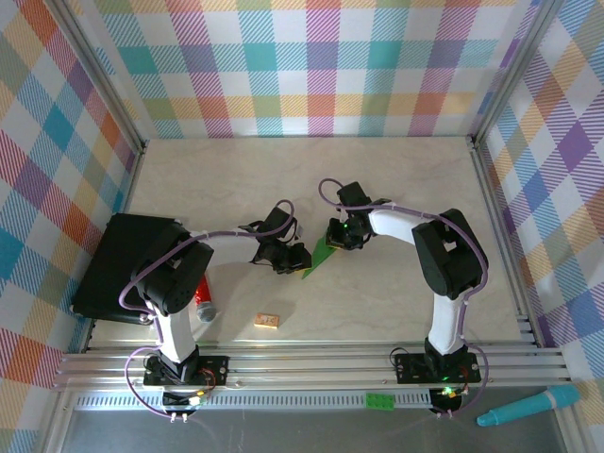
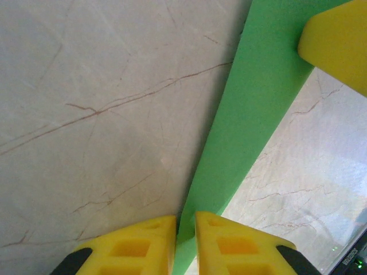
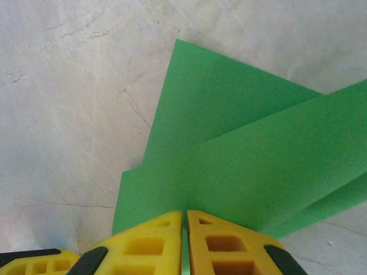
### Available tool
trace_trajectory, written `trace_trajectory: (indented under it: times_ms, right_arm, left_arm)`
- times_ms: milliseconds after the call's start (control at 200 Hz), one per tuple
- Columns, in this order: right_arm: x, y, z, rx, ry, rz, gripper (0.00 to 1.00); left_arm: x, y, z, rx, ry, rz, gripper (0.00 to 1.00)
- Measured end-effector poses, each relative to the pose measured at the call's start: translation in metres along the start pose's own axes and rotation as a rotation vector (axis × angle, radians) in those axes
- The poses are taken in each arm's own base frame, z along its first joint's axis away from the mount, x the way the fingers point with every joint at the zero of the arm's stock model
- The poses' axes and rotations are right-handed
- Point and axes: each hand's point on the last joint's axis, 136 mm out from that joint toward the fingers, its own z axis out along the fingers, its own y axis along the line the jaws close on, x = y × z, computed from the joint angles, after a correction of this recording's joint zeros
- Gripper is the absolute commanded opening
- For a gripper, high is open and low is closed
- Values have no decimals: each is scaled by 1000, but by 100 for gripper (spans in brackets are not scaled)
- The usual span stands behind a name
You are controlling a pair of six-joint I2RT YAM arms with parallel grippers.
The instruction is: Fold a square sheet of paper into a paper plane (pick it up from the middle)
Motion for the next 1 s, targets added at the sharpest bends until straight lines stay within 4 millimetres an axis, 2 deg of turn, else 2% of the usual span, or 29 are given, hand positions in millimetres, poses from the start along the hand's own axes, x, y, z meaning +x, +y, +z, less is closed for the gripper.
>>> trace_trajectory:
  times_ms: [695,890,1000]
  right_arm:
    - [4,-9,1,-59,-38,-5,14]
    - [5,-12,0,-100,-76,-65,13]
    - [5,-12,0,-115,-93,-101,13]
  left_arm:
    - [-1,-1,-2,-2,-3,0,21]
    - [-6,-4,-11,-33,-52,8,30]
    - [-15,-10,-23,-38,-110,18,30]
